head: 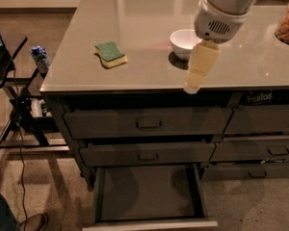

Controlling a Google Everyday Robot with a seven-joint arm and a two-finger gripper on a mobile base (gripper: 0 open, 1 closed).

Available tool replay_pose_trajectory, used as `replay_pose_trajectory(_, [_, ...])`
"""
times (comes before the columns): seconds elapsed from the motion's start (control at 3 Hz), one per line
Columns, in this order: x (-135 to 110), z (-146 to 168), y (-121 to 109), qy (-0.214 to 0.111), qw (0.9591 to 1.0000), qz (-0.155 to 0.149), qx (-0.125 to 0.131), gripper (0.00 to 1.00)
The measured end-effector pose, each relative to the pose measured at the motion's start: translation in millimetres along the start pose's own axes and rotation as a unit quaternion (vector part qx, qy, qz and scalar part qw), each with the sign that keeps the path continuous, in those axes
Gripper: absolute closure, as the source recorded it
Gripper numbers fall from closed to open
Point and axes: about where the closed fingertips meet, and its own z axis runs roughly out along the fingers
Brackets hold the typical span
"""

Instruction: Place sponge into bottom drawer

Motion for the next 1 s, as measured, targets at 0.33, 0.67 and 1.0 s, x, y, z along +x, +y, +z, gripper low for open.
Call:
replay_pose_trajectory(0.33, [-26, 25, -8, -0.004, 0.9995, 0.029, 0.009, 0.0])
replay_pose_trajectory(0.67, [-61, 42, -33, -0.014, 0.9982, 0.056, 0.013, 0.0])
replay_pose_trajectory(1.0, [-61, 42, -33, -0.014, 0.9982, 0.056, 0.013, 0.0])
